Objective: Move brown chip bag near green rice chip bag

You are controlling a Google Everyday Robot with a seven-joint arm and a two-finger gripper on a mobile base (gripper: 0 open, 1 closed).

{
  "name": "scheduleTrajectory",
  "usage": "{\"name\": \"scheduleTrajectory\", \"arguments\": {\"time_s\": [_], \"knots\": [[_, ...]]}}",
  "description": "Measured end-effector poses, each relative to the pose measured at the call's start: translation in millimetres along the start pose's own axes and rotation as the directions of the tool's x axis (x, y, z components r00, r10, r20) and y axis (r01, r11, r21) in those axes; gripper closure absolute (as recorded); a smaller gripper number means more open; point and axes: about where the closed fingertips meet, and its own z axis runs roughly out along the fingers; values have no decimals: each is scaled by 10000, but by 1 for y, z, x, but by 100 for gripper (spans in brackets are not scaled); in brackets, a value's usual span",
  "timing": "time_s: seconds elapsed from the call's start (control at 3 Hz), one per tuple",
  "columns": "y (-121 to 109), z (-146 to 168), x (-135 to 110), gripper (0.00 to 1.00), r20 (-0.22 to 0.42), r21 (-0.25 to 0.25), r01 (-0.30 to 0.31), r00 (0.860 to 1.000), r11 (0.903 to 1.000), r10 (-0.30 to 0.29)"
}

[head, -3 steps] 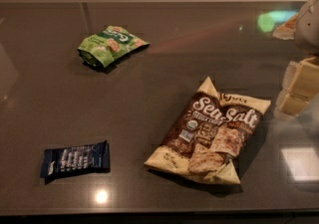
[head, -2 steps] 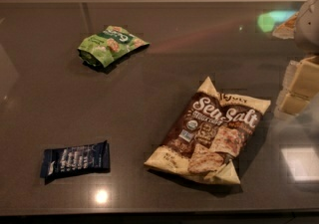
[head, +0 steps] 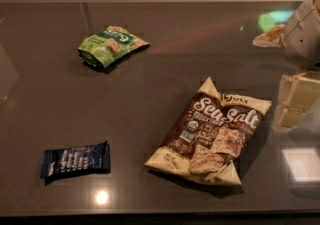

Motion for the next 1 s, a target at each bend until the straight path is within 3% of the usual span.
{"name": "scheduleTrajectory", "arguments": {"time_s": [0.33, 0.67, 1.0], "knots": [[9, 23, -17, 0, 488, -384, 1594, 9863, 9865, -1575], [17, 45, -32, 0, 1015, -694, 2788, 9571, 9578, -2712], [27, 66, -40, 0, 1302, -923, 3781, 9217, 9211, -3653]]}}
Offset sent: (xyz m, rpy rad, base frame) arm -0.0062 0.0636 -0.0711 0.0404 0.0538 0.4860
